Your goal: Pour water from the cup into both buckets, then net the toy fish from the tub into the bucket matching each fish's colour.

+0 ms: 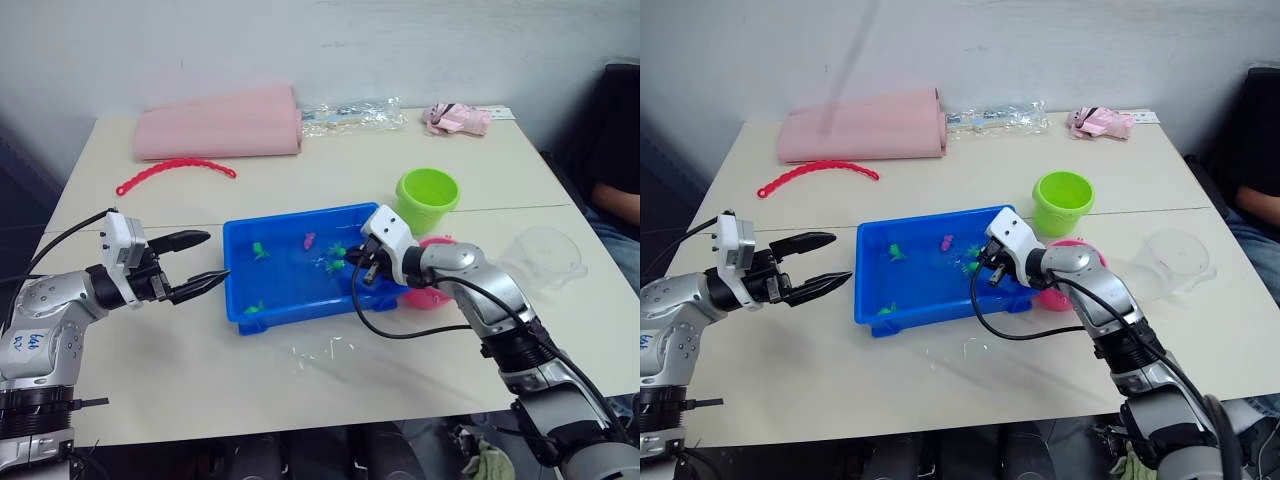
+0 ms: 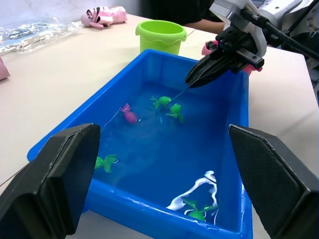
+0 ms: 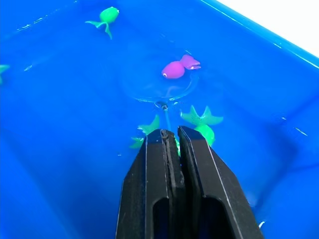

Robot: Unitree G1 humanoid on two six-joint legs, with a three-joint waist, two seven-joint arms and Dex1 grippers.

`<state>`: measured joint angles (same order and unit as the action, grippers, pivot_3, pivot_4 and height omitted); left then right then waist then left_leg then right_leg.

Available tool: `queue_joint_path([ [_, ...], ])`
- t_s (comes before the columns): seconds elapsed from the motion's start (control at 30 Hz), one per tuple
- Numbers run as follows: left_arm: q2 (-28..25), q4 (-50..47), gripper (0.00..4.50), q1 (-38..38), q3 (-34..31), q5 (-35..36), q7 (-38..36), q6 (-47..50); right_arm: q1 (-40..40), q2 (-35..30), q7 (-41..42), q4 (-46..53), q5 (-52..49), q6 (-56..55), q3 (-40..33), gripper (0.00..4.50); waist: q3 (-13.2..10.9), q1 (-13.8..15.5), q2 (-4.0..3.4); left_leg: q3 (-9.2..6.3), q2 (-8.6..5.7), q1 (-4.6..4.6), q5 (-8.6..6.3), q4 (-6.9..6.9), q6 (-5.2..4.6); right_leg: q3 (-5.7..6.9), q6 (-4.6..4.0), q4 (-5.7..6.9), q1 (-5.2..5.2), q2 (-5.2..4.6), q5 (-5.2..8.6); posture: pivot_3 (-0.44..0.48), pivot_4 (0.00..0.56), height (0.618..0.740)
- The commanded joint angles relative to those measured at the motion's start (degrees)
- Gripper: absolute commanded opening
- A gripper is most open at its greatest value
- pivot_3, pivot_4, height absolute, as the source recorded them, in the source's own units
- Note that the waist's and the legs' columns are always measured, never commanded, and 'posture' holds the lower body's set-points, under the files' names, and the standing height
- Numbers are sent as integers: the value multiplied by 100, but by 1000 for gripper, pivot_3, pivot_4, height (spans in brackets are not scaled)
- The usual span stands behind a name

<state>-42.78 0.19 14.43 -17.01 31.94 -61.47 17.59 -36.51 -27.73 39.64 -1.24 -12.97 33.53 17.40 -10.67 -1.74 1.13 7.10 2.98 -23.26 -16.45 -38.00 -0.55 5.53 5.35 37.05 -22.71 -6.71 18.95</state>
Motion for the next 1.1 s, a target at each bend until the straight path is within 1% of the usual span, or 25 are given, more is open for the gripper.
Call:
queue_joint_path([
  [0.03,5,-165,4452,39,-49,114,-55,-50,206,-110,230,476,-36,-523,-332,0,0,2,0,0,0,0,0,0,0,0,0,-1,0,0,0,0,150,740],
  [0.2,-9,-265,4452,32,-67,189,-147,-57,724,-318,646,1123,-306,-771,-642,0,0,8,0,0,0,0,-1,3,1,0,0,-2,1,1,0,0,150,740],
  [0.37,-8,-318,4452,102,-50,260,-212,-45,1163,-512,706,1810,-554,-607,-1042,0,0,10,0,-1,2,0,-1,3,1,0,0,-5,1,1,0,0,150,740],
  [0.57,98,-459,4452,345,218,300,-273,18,1807,-813,714,2562,-888,-545,-1684,0,0,39,0,-2,0,2,-1,3,2,2,0,-15,3,2,0,0,150,740],
  [0.67,200,-452,4452,621,348,366,-276,105,2195,-965,663,3002,-1184,-394,-2193,0,0,48,0,-5,-4,2,-2,1,1,3,0,-18,5,-1,0,0,150,740],
  [0.73,294,-385,4452,893,551,356,-368,127,2595,-1076,573,3365,-1416,-273,-2755,0,0,67,0,-6,-3,3,-2,1,1,3,0,-18,6,1,0,0,150,740],
  [0.8,360,-315,4452,1066,668,349,-434,138,2843,-1142,468,3596,-1542,-205,-3101,0,0,129,0,-7,-4,3,-2,1,1,5,0,-18,7,2,0,0,150,740],
  [0.87,504,-187,4452,1313,836,319,-495,133,3202,-1155,336,3862,-1623,-231,-3634,0,0,138,0,-1,-5,7,-1,1,1,0,1,-18,8,5,0,0,150,740],
  [0.93,648,-58,4452,1519,1015,270,-581,107,3617,-1162,306,4081,-1634,-372,-4140,0,0,174,0,-5,-5,7,-1,1,2,3,1,-17,9,7,0,0,150,740],
  [0.97,688,-19,4452,1570,1057,254,-612,97,3747,-1171,306,4139,-1639,-418,-4271,0,0,188,0,-5,-5,8,-1,1,2,3,1,-18,11,10,0,0,150,740],
  [1.03,808,102,4452,1700,1200,221,-704,67,4215,-1209,238,4148,-1342,-558,-4674,0,0,191,0,-6,-9,9,0,0,2,4,1,-19,14,10,0,0,150,740],
  [1.1,914,245,4452,1814,1311,184,-795,18,4536,-1158,102,4150,-1269,-566,-5010,0,0,191,1,-7,-13,9,0,-1,1,4,2,-21,16,10,-1,0,150,740],
])
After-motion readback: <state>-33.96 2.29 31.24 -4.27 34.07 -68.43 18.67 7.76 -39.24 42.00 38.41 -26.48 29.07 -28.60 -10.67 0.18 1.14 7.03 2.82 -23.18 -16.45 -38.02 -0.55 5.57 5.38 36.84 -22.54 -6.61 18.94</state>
